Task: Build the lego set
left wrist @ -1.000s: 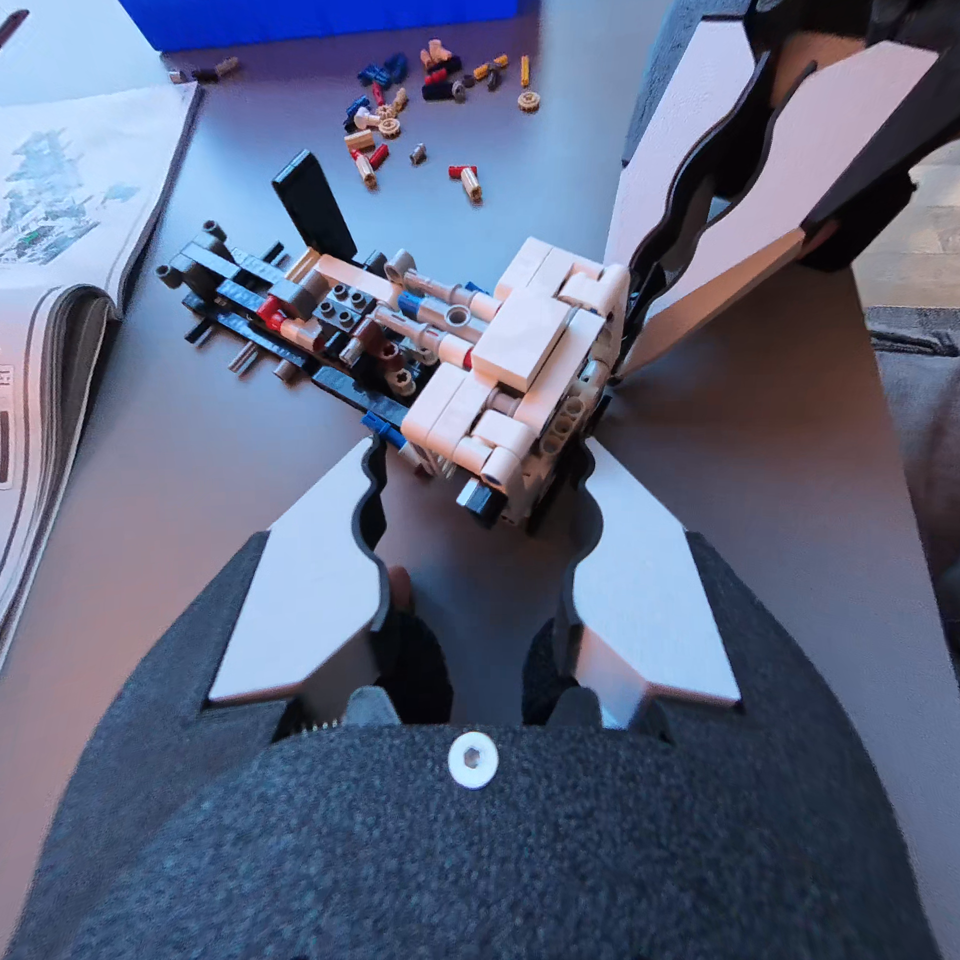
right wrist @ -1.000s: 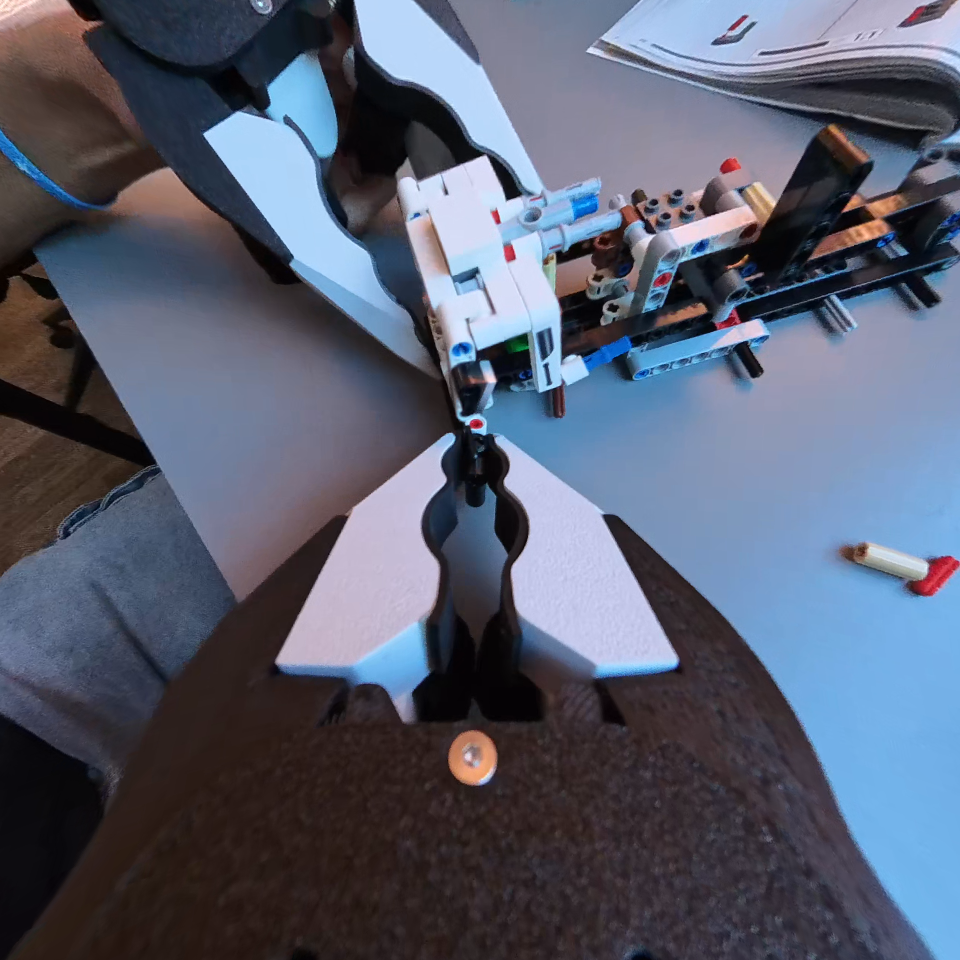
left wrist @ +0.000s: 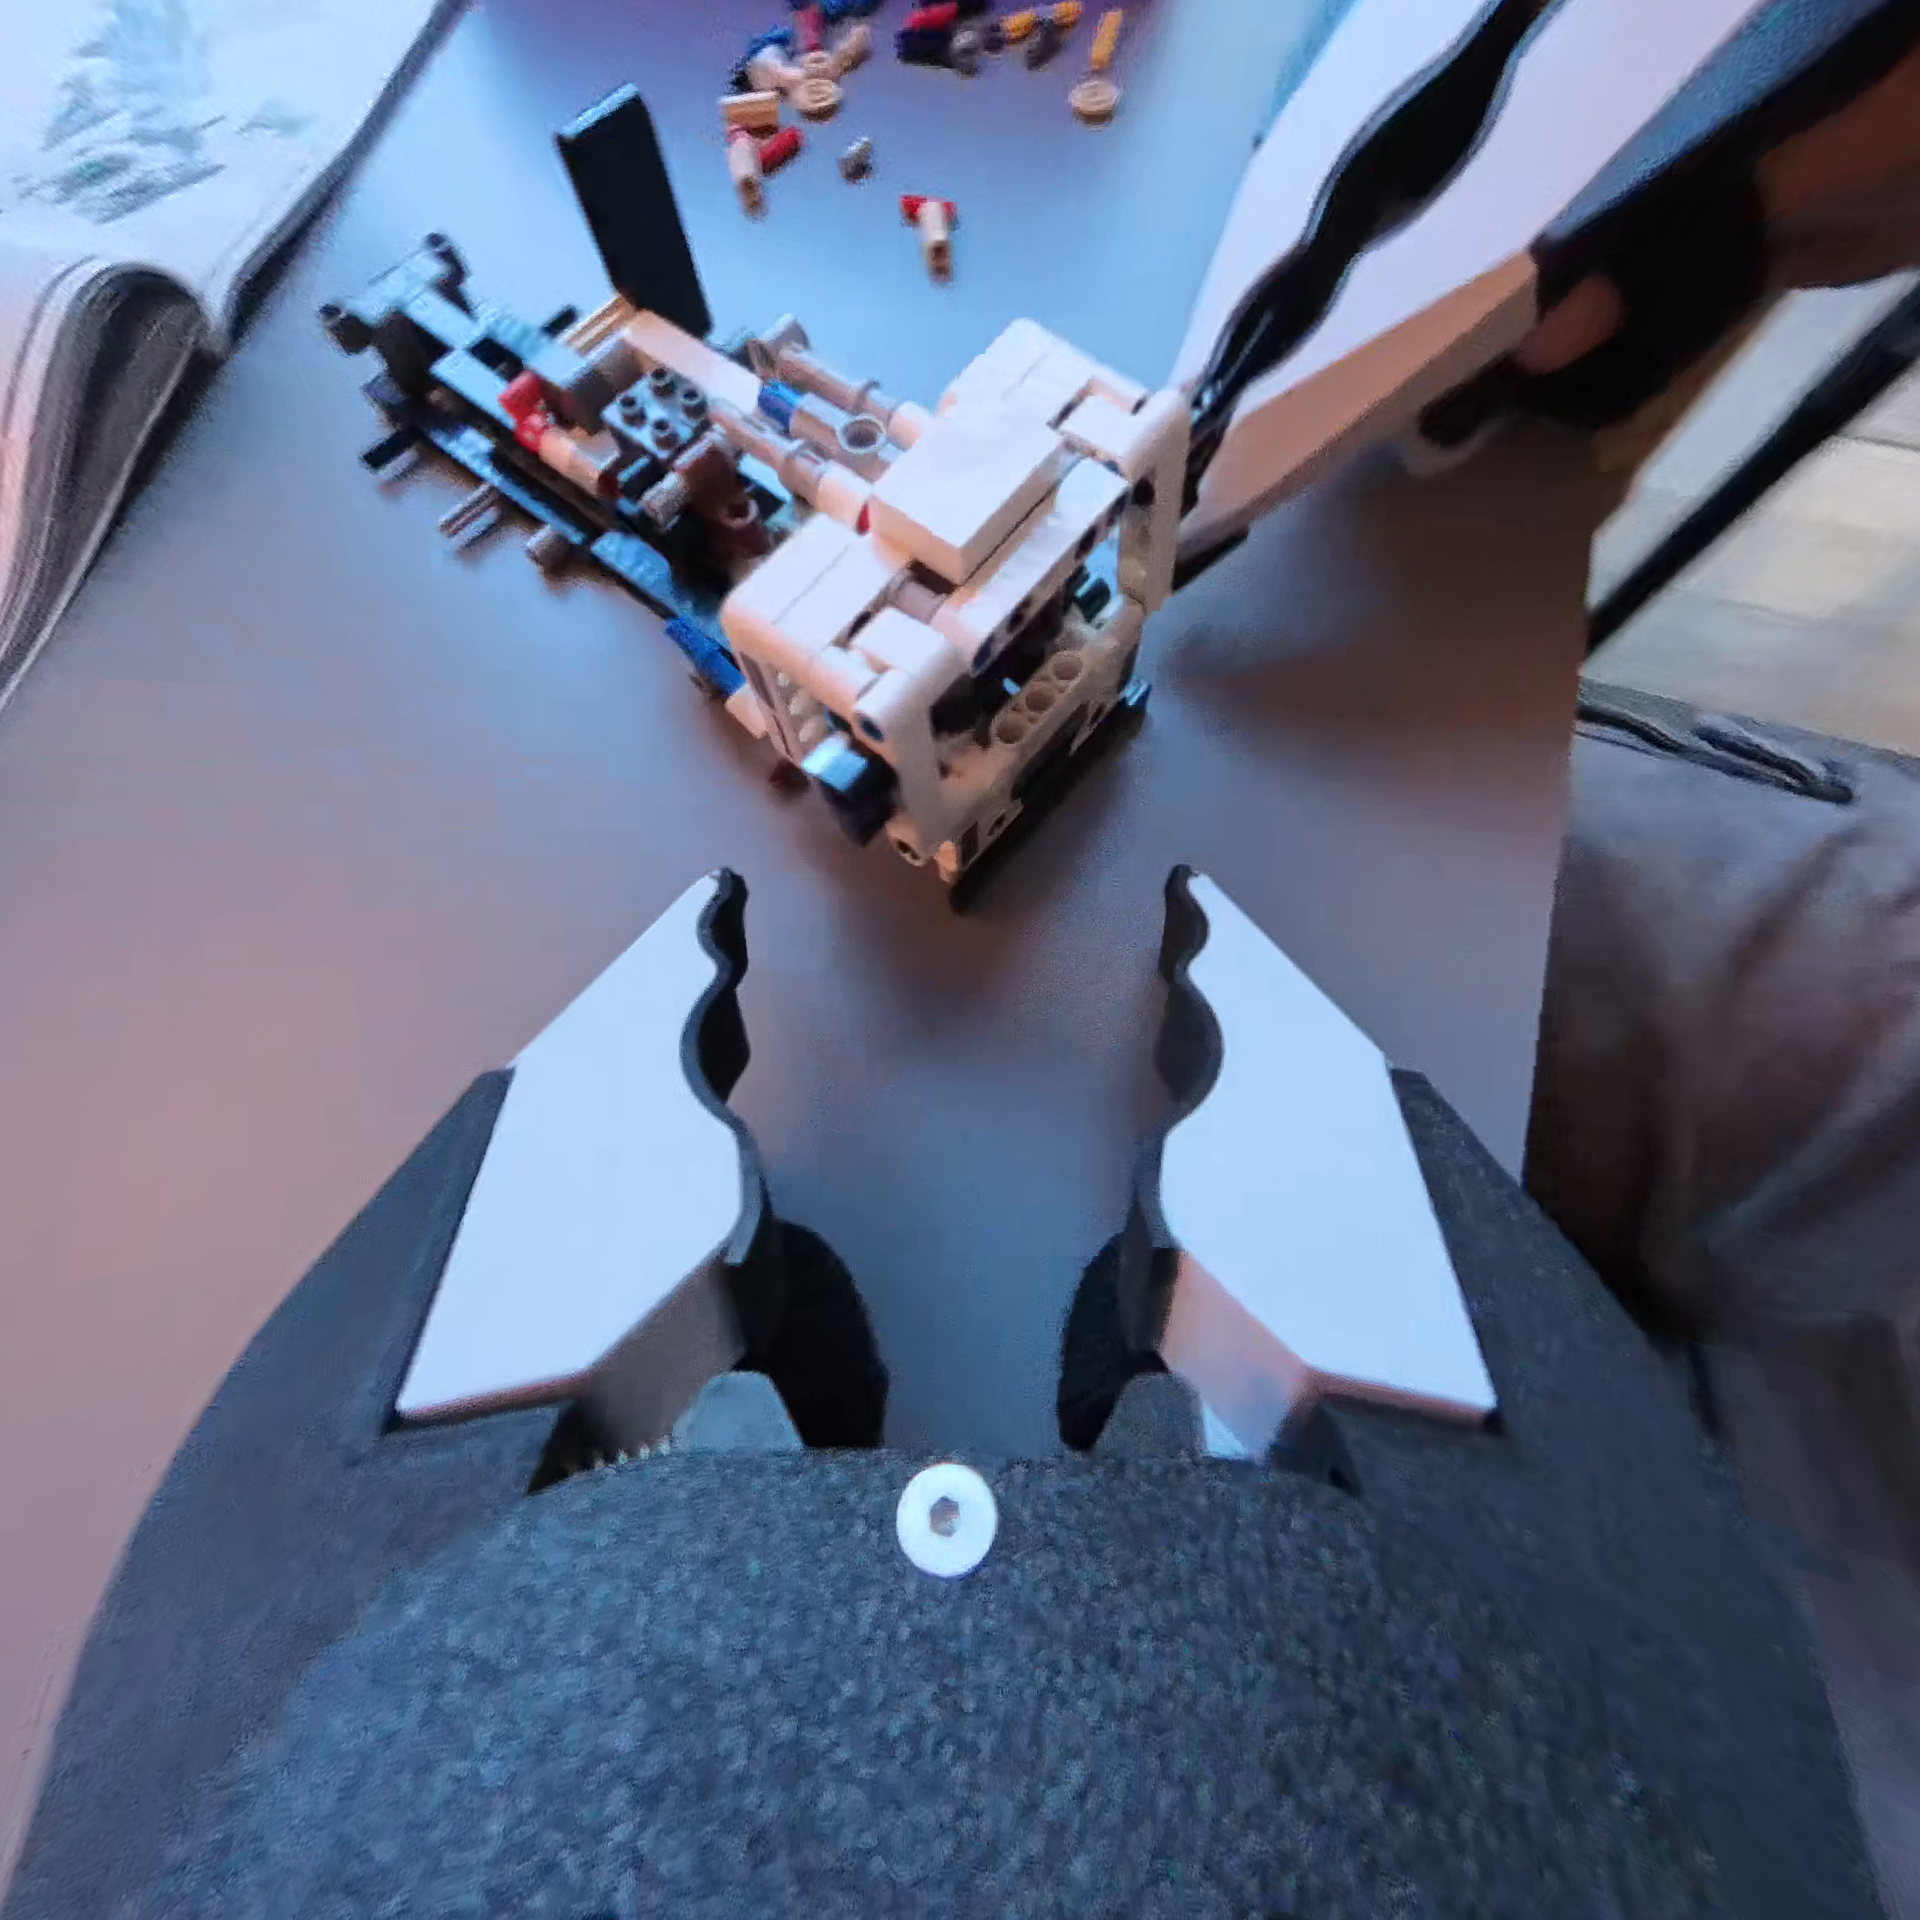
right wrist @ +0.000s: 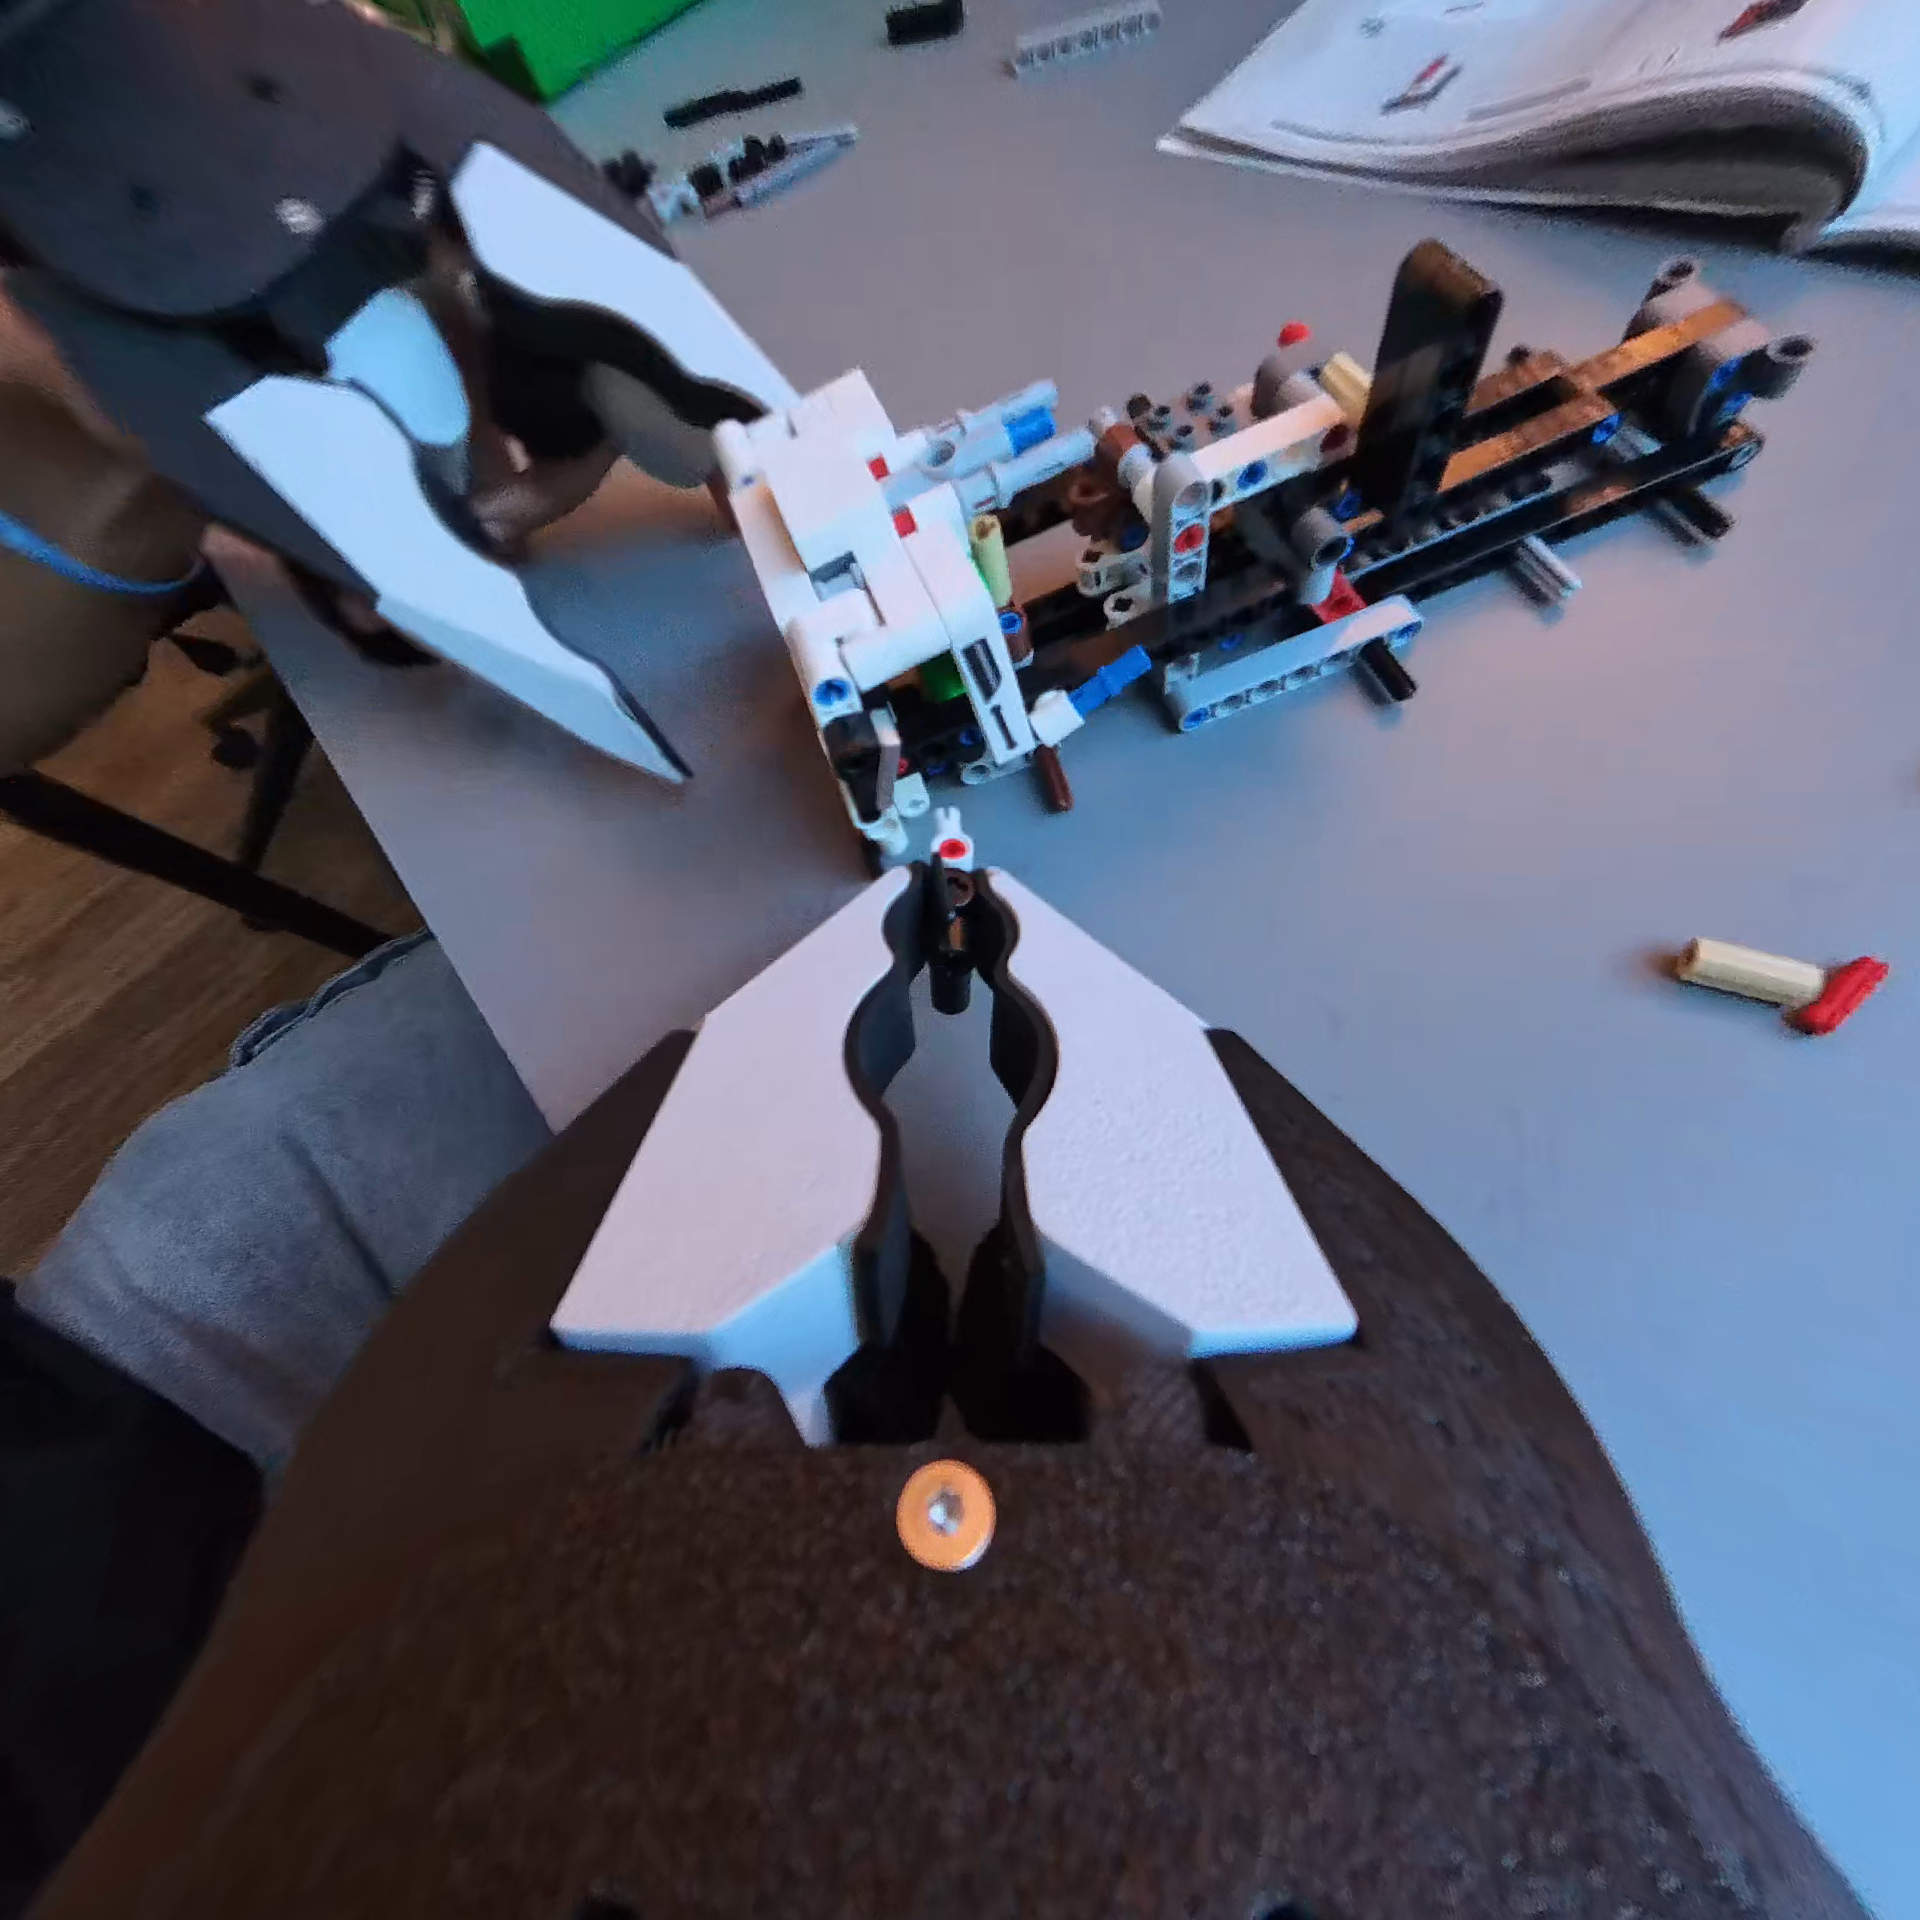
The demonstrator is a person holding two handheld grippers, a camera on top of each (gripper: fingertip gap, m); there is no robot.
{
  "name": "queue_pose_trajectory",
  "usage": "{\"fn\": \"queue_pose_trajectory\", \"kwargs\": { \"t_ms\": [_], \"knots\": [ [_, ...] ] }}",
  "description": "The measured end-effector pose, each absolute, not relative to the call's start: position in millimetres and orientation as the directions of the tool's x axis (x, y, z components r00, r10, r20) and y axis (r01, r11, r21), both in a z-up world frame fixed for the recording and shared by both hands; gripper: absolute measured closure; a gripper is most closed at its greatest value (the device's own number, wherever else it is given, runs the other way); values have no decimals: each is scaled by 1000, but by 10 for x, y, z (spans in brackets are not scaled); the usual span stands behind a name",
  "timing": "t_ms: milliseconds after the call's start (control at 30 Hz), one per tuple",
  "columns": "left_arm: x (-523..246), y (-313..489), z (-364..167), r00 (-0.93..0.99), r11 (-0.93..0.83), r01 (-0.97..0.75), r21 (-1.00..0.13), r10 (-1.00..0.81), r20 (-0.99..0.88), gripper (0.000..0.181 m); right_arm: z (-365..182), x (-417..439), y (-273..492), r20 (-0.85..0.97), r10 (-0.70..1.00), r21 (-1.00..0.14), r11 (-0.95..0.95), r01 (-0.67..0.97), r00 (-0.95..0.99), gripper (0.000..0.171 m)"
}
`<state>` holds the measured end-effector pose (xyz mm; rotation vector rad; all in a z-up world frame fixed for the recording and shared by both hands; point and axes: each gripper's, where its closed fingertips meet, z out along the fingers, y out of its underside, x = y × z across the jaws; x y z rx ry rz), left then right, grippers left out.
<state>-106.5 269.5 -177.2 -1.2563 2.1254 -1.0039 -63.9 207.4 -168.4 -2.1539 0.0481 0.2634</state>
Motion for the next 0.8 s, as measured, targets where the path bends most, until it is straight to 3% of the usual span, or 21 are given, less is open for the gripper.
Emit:
{"fn": "queue_pose_trajectory", "kwargs": {
  "t_ms": [33, 100, 200, 300, 367, 500, 767, 800],
  "knots": [
    [-1068, 2676, -1790, -413, 288, -555, -780, -910, -42, 103, -1704, -670, 2107, -218, 68, -806, -576, -140, 974, 165],
    [-1036, 2688, -1797, -285, 237, -584, -777, -955, -78, 106, -1726, -747, 2176, -228, 82, -794, -593, -136, 970, 165],
    [-984, 2601, -1792, -251, 233, -585, -777, -963, -99, 101, -1756, -801, 2229, -204, 93, -785, -610, -107, 974, 165],
    [-934, 2628, -1775, -225, 218, -582, -783, -969, -103, 112, -1726, -787, 2232, -191, 83, -798, -593, -105, 978, 165],
    [-902, 2654, -1627, -194, 147, -522, -840, -980, -50, 128, -1666, -806, 2230, -193, 98, -821, -562, -105, 976, 165],
    [-960, 2533, -1263, -252, 9, -351, -936, -964, 85, 131, -1369, -826, 2226, -233, 142, -896, -416, -156, 962, 165],
    [-1025, 2376, -1106, -210, 235, -183, -955, -958, -196, 92, -1101, -926, 2224, -416, 222, -886, -318, -338, 882, 165],
    [-1018, 2397, -1112, -173, 307, -172, -936, -945, -279, 96, -1071, -938, 2221, -451, 236, -874, -314, -372, 861, 165]
  ]
}}
